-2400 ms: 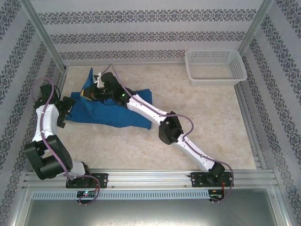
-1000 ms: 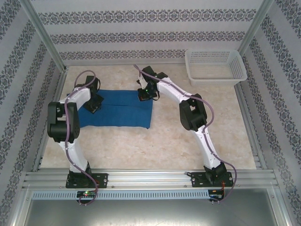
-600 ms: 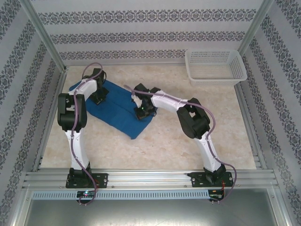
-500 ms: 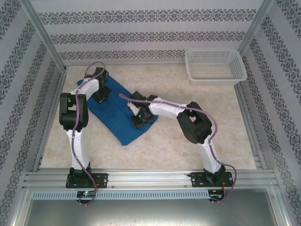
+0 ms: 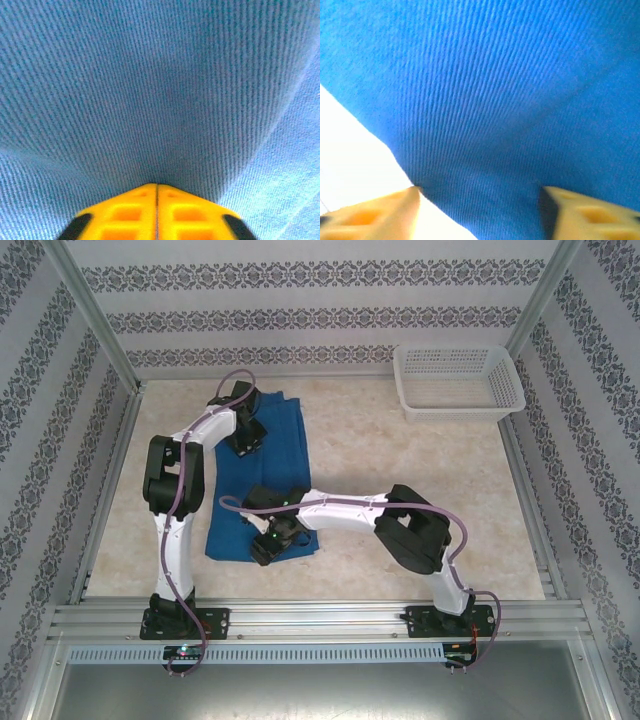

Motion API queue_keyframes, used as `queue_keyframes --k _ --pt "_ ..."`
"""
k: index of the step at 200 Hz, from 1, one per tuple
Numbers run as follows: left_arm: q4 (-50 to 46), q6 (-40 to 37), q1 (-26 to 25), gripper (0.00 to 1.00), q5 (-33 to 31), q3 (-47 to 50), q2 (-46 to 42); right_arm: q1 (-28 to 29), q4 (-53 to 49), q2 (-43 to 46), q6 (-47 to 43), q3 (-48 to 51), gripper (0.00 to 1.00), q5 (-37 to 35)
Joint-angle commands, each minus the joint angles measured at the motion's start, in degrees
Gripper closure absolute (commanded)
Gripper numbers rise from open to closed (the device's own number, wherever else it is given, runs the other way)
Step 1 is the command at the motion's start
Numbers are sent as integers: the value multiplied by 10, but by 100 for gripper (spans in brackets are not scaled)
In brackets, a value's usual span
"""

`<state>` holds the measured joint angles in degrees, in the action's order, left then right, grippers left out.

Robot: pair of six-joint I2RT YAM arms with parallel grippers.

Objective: Roll up the long pants

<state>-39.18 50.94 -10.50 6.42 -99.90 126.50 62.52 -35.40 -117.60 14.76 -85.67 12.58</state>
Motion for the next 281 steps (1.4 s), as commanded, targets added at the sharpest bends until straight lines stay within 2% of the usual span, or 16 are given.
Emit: queue_keyframes --k 1,9,15,44,74,96,143,178,213,229,242,250,264,281 --pt "31 -34 -3 31 20 -24 -27 5 -63 53 -70 -26 15 -50" --pt "25 -41 -2 5 22 -23 -37 5 -67 64 -87 -24 15 -64" --pt "23 -45 -2 0 21 -19 -47 5 -70 71 -96 -21 14 -76" --pt "18 -52 -3 0 8 24 -105 14 -57 98 -116 16 13 -109" --pt "-15 -57 -2 0 -55 76 -181 52 -11 115 -146 83 13 -159" --pt "-23 -39 -1 0 -98 157 -266 79 24 117 -177 122 12 -191" --pt "27 19 -2 0 -75 365 -441 113 42 95 -240 120 11 -264" --pt "5 55 -2 0 -86 443 -545 116 52 71 -285 99 11 -290" --pt "-26 102 -3 0 -91 520 -662 106 110 51 -348 132 12 -321" --pt "-31 112 -3 0 -84 550 -709 91 125 48 -363 144 20 -302" --pt "-43 116 -4 0 -86 562 -732 81 139 47 -371 153 33 -292" --pt "-49 116 -4 0 -87 565 -739 75 141 45 -373 154 50 -283" --pt "-54 120 -3 0 -84 567 -744 69 140 42 -366 152 100 -271" --pt "-50 118 -4 0 -76 564 -744 68 120 46 -359 142 100 -256"
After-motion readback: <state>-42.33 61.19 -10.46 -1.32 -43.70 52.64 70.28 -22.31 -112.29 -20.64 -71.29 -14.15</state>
